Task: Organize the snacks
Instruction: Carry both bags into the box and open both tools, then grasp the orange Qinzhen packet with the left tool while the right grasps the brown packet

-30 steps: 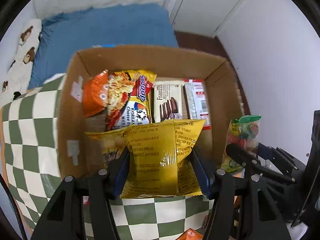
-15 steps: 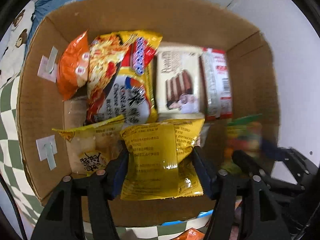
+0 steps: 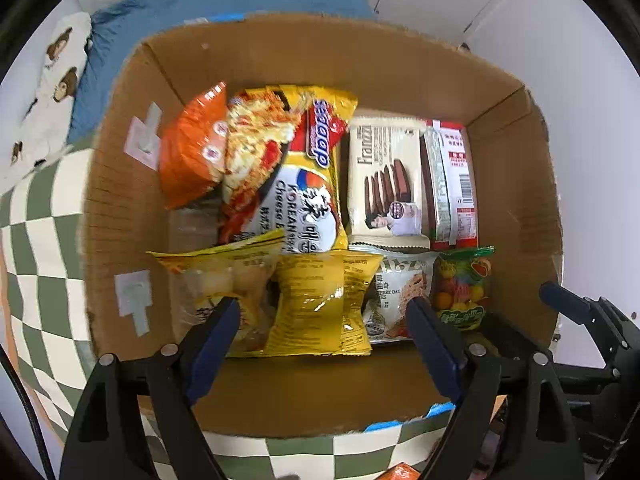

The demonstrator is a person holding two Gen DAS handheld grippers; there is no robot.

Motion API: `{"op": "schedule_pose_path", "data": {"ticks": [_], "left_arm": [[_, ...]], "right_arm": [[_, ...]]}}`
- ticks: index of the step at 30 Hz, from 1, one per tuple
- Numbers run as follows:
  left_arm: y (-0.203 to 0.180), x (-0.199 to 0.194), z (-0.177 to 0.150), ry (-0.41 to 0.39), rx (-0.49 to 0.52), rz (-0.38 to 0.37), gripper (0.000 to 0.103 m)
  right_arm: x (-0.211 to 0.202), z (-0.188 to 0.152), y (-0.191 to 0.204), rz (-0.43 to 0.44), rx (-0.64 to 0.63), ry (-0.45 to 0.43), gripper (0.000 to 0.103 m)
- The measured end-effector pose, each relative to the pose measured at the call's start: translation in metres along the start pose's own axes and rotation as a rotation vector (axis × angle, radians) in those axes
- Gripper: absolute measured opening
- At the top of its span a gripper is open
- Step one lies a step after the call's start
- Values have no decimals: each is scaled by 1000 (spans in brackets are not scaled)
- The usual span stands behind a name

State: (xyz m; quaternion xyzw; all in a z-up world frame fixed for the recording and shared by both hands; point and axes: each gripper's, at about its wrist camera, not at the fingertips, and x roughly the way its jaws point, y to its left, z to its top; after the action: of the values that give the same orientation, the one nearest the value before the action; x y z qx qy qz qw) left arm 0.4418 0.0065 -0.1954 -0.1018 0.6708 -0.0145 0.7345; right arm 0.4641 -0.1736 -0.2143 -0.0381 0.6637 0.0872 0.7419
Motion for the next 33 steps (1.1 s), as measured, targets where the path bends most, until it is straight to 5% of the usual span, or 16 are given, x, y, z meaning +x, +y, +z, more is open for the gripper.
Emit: {"op": "schedule_pose_path", "data": {"ticks": [17, 33], "left_arm": [[-8, -106, -77, -436, 75, 86, 85], [-13, -132, -161, -472, 107, 42, 85]], "right_arm": [[-86, -60, 13, -15, 26, -303, 86], [-152, -145, 21, 74, 57, -397, 86]]}}
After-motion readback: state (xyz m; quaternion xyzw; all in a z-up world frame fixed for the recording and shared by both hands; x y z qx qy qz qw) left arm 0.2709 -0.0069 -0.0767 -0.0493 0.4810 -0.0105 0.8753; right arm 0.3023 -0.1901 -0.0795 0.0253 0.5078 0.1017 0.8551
